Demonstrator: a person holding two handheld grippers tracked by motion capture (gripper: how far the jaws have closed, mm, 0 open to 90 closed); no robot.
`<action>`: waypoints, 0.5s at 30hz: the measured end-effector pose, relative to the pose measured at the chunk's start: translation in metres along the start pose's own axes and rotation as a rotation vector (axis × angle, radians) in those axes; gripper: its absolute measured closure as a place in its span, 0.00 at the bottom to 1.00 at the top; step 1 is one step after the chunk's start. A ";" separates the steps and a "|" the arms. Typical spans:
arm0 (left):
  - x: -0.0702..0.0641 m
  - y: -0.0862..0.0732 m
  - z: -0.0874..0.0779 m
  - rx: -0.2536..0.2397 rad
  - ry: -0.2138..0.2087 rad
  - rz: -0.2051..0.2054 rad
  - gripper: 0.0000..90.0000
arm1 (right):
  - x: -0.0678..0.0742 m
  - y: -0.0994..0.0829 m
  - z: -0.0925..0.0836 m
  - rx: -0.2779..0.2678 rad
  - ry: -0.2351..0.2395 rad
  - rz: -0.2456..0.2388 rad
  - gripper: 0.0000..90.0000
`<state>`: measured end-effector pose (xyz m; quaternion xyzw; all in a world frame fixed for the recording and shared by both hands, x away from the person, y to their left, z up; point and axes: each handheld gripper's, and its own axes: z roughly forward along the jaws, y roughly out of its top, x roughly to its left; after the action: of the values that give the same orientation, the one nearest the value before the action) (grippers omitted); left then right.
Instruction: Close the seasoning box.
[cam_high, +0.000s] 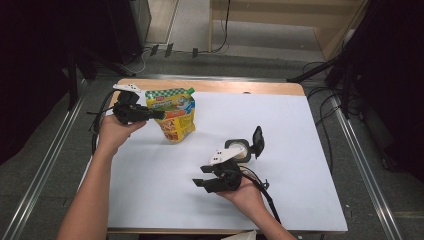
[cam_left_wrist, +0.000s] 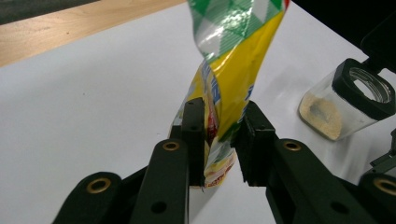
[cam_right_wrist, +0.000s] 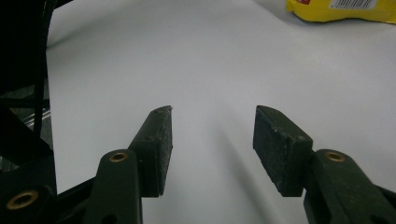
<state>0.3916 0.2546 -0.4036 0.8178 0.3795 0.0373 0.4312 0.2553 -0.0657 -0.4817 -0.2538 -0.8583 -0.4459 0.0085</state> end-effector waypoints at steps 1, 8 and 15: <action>-0.001 0.000 0.000 -0.003 0.003 0.006 0.86 | 0.000 0.000 0.000 0.002 -0.002 -0.001 0.54; -0.011 0.006 0.001 -0.011 -0.008 0.000 0.94 | -0.001 -0.003 0.002 0.008 -0.011 -0.006 0.54; -0.028 0.017 0.000 -0.008 0.026 0.019 0.96 | -0.004 -0.006 0.001 0.006 -0.021 0.002 0.54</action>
<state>0.3816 0.2305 -0.3841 0.8191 0.3771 0.0536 0.4290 0.2567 -0.0691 -0.4876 -0.2591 -0.8594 -0.4408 0.0006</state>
